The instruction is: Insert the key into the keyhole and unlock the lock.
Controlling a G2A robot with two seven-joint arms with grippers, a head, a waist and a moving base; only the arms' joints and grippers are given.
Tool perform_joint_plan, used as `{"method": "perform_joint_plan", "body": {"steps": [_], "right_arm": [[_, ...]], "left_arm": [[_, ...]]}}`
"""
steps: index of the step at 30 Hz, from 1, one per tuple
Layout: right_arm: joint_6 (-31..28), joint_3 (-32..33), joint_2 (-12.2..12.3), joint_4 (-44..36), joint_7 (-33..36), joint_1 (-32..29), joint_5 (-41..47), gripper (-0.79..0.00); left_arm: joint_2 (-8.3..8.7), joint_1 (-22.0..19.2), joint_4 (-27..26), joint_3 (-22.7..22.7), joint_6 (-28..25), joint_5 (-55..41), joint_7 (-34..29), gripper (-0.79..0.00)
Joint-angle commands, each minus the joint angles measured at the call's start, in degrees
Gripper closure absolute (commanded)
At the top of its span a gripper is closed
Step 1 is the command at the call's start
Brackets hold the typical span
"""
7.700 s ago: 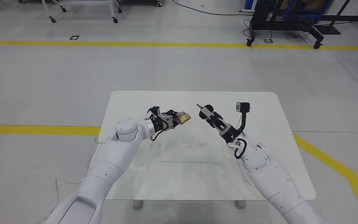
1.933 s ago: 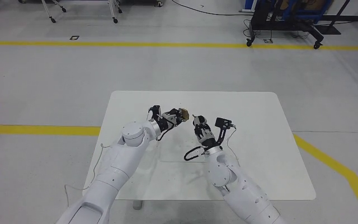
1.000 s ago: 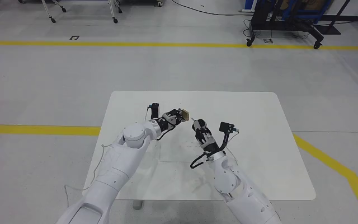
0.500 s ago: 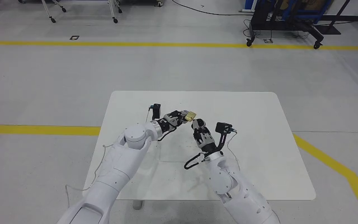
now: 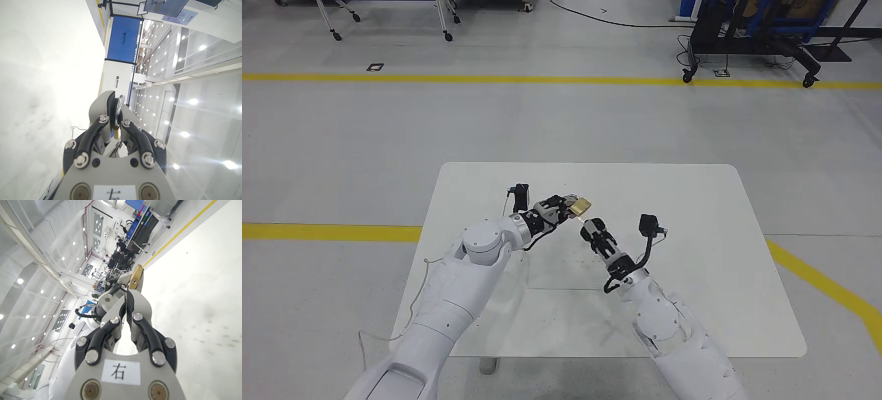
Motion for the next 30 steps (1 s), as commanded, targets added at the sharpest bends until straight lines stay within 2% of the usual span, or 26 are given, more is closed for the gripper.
{"method": "perform_joint_plan", "body": {"steps": [1, 14, 30], "right_arm": [[0.6, 0.5, 0.0, -0.2, -0.1, -0.1, 0.5, 0.000], [2.5, 0.7, -0.7, 1.6, -1.3, 2.0, 3.8, 0.000], [4.0, 0.3, -1.1, 1.9, -0.9, 2.4, 3.5, 0.000]], "left_arm": [[-0.01, 0.0, 0.0, 0.0, 0.0, 0.0, 0.0, 0.000], [-0.07, 0.1, 0.0, 0.1, -0.4, 0.7, -0.2, 0.000], [-0.14, 0.1, 0.1, 0.3, -0.7, 1.5, -0.5, 0.000]]}}
